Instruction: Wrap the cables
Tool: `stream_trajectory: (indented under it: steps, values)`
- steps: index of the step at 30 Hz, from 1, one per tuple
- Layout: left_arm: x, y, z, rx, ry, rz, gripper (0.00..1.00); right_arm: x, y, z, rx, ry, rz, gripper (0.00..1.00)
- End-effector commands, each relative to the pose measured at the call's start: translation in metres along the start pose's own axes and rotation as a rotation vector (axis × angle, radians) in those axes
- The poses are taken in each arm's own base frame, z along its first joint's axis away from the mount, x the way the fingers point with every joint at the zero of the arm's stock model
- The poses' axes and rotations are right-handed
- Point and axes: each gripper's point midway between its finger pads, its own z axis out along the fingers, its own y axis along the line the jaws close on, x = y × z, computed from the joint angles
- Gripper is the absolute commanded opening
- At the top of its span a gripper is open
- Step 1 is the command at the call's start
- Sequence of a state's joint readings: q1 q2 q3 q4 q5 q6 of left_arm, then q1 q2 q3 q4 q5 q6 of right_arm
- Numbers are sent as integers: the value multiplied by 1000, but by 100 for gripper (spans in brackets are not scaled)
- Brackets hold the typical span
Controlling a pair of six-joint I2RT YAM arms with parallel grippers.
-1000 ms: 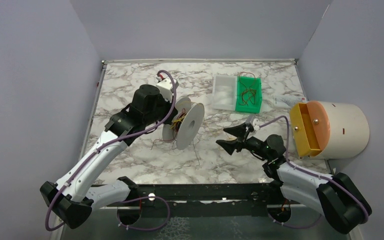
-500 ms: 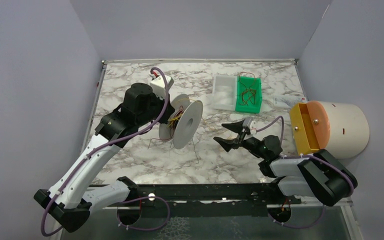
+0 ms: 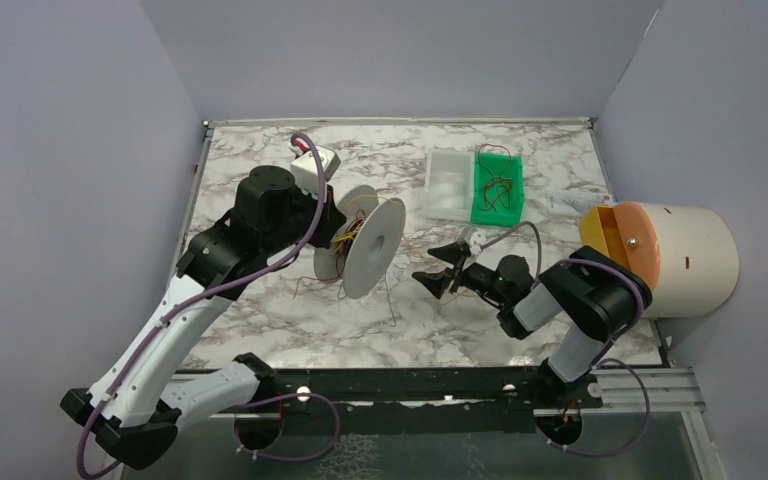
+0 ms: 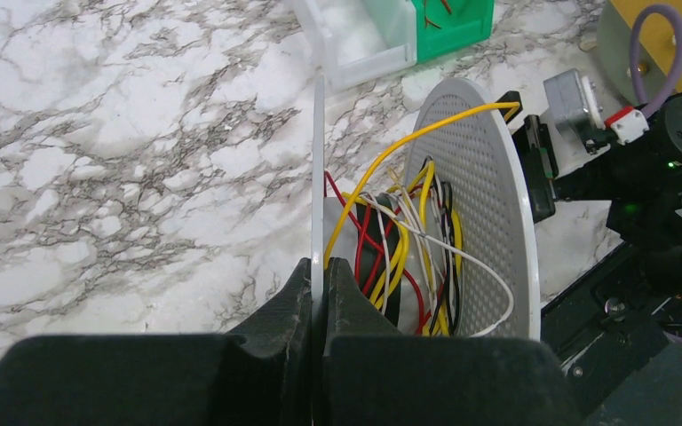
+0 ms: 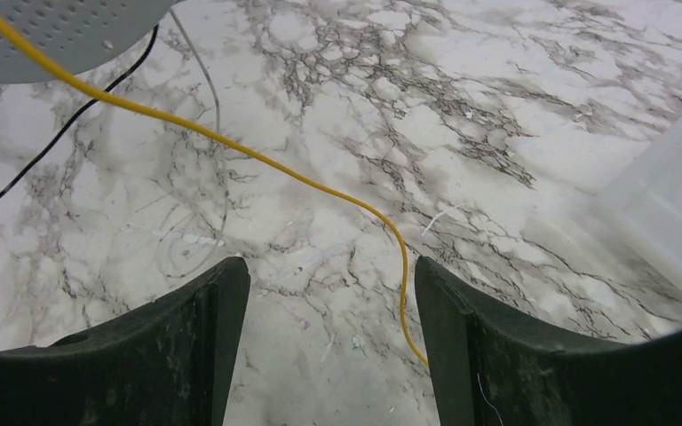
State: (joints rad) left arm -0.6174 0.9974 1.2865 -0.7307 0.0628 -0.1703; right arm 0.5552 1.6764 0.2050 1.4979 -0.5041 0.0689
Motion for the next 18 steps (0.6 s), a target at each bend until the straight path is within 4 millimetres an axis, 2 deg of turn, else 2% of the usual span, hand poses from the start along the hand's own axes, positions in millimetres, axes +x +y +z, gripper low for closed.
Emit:
stream_trajectory:
  steps: [1,12,18]
  values:
    - [-34,-16,-20,62,-118,-14,0,-63,-9,18,27,-251,-151,73]
    - [-36,-18,-23,72,-124,-21,0,-45,-34,45,94,-234,-60,70]
    - [-36,-21,-25,85,-124,-26,0,-39,-40,52,111,-230,-8,59]
